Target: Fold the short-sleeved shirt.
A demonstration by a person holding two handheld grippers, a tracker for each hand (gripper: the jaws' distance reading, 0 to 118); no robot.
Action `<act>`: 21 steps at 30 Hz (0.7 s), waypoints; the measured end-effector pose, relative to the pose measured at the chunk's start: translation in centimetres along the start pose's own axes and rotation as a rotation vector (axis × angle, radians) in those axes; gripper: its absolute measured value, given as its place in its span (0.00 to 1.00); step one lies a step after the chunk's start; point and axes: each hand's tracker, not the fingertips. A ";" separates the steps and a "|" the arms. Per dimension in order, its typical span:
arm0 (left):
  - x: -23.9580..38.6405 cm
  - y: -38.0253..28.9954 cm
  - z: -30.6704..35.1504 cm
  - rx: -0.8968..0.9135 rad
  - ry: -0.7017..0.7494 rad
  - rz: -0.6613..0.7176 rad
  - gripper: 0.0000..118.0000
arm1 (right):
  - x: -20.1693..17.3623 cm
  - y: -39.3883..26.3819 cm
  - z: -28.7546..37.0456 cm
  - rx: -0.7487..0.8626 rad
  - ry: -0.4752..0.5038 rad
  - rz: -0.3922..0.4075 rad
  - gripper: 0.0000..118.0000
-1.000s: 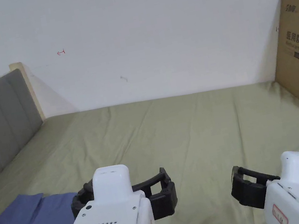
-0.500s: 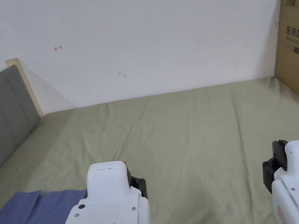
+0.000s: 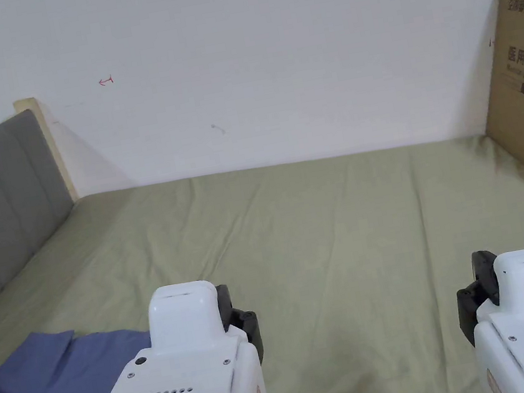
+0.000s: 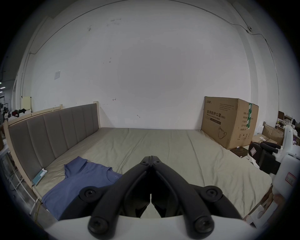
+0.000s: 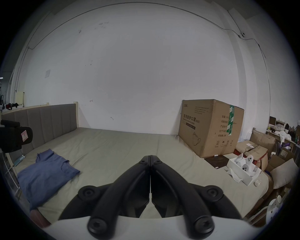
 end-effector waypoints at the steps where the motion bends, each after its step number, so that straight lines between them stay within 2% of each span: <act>1: -0.4 0.2 0.1 -0.002 0.002 0.006 0.00 | -0.2 0.2 0.0 0.003 0.016 -0.001 0.01; 4: -2.0 0.7 0.8 0.008 0.032 0.036 0.00 | -1.7 0.8 -0.3 0.017 0.063 0.010 0.01; 12: -8.2 1.4 4.6 0.024 0.270 0.055 0.00 | -8.5 1.7 -1.6 -0.004 0.317 -0.014 0.01; 17: -11.9 0.9 5.4 -0.023 0.416 0.071 0.00 | -12.5 1.6 -1.9 -0.022 0.416 0.027 0.01; 21: -13.8 -0.5 3.6 -0.110 0.392 0.112 0.00 | -14.0 1.2 -2.2 -0.045 0.452 0.034 0.01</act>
